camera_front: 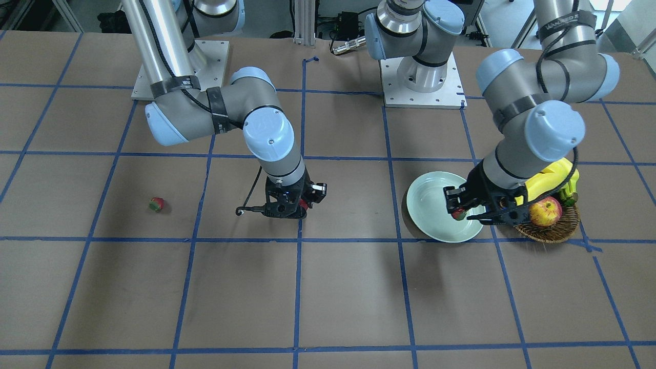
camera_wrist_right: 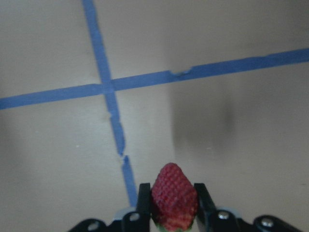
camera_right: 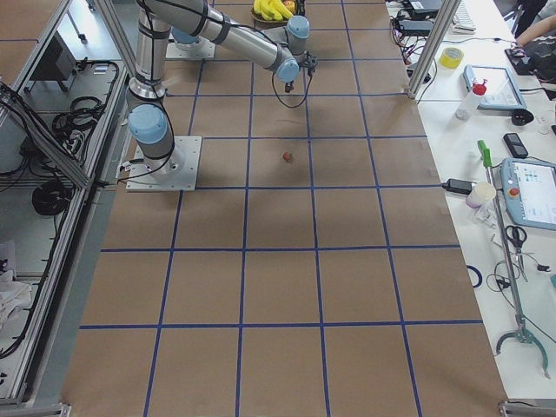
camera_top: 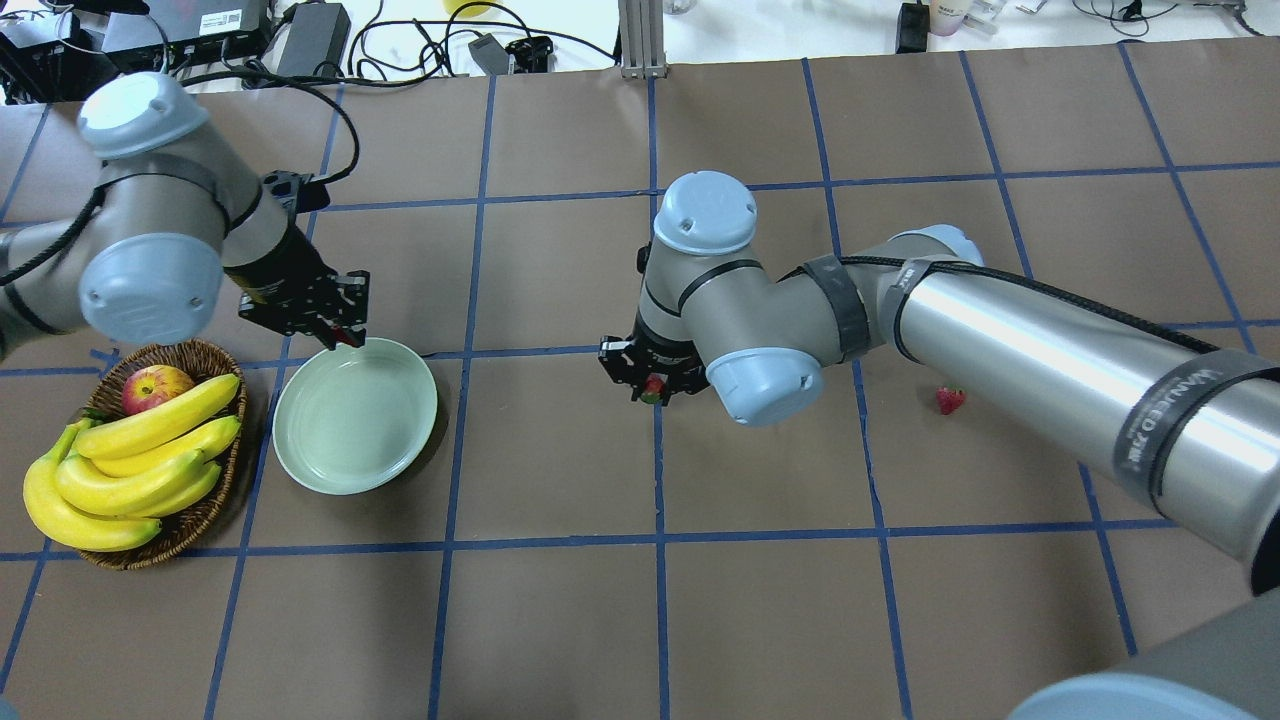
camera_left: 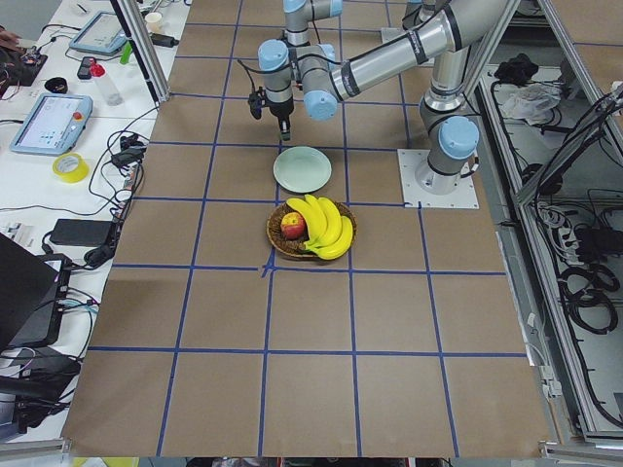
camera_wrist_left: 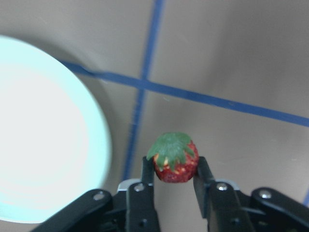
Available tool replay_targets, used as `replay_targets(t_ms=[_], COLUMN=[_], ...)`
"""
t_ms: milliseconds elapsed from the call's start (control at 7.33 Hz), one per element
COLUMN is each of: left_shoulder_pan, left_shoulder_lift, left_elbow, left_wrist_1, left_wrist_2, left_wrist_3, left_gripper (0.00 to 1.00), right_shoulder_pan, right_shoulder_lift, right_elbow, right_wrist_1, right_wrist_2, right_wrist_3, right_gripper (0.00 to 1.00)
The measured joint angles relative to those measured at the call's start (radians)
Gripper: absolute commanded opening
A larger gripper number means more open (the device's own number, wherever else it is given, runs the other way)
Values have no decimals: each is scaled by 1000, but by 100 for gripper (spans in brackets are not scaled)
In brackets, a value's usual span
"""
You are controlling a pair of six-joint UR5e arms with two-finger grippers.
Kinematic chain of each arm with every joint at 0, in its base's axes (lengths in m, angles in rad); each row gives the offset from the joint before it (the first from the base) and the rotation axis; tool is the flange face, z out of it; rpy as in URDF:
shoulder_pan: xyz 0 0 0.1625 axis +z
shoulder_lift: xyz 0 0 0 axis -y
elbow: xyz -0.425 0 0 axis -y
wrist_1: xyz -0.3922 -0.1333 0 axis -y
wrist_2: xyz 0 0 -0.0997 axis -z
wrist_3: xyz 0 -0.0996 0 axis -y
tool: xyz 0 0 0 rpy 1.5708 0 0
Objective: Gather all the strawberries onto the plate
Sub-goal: 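Lower the strawberry onto the plate with the left gripper while the right drops its own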
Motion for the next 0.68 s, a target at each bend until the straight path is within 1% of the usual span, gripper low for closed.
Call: replay_targets(t_ms=[136,273,409,545,682], left_shoulder_pan=[50,72,80,82,83], left_shoulder_lift=[-10,-28,-50,-64,-70], left_elbow=[-2,-7,-16,-25,-36], left_wrist_1=[-3,0,10,19,23], left_wrist_2=[0,0,0,2,5], left_wrist_3=[90,142,164,178,188], left_gripper=[0,0,0,0,24], right_shoulder_pan=[26,50,63,69,70], right_shoulder_lift=[22,40,53,58,59], right_elbow=[-8,-15,-23,-29,-31], right_wrist_1=[-20,-42,-62,-69,-68], right_wrist_2=[35,52,57,58,58], right_wrist_3=[20,53,80,94,109], right_gripper=[0,17,68,100,100])
